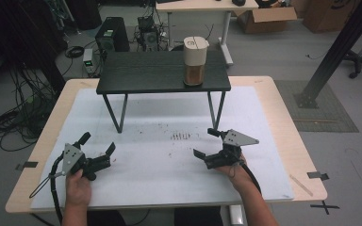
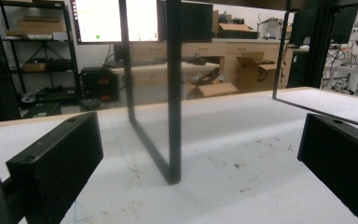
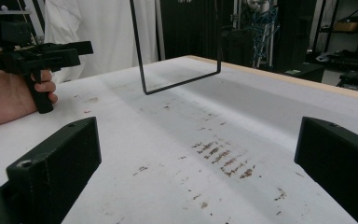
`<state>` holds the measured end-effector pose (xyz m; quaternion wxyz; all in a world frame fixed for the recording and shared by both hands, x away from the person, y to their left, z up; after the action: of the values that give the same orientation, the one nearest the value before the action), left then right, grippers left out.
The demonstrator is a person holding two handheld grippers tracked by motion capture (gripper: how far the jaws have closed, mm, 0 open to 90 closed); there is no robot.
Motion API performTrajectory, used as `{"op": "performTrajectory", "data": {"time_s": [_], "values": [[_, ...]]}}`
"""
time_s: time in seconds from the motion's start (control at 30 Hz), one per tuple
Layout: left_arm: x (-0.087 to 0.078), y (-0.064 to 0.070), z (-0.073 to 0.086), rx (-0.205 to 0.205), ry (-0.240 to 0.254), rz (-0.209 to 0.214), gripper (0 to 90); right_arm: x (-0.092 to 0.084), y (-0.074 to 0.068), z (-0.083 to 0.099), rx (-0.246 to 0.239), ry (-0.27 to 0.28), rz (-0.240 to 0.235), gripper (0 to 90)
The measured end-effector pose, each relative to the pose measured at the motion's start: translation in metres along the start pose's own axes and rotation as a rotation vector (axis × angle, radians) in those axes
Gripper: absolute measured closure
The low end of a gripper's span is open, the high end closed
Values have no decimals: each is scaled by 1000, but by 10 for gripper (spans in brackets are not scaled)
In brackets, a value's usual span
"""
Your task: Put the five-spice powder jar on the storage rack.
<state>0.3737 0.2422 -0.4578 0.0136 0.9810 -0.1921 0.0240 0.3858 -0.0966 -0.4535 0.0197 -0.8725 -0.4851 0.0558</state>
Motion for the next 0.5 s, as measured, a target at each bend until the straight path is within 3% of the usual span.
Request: {"op": "performTrajectory", "data": {"time_s": [0.27, 0.5], "values": [[0, 0, 0, -1, 0, 0, 4, -2, -1, 5, -10, 8, 3, 0], [0, 0, 0, -2, -1, 0, 4, -6, -6, 8, -35, 46, 4, 1]]}}
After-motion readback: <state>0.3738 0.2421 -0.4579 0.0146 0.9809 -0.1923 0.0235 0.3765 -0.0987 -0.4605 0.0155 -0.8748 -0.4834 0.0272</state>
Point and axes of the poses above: each handheld gripper's, and its own axes: x roughly forward along the jaws, z roughly out of its underside, y roughly to its right, the point moved 10 cm from there along x, roughly forward along the jaws, and after that the axes turned 5 degrees about y, right-handed, at the moved point
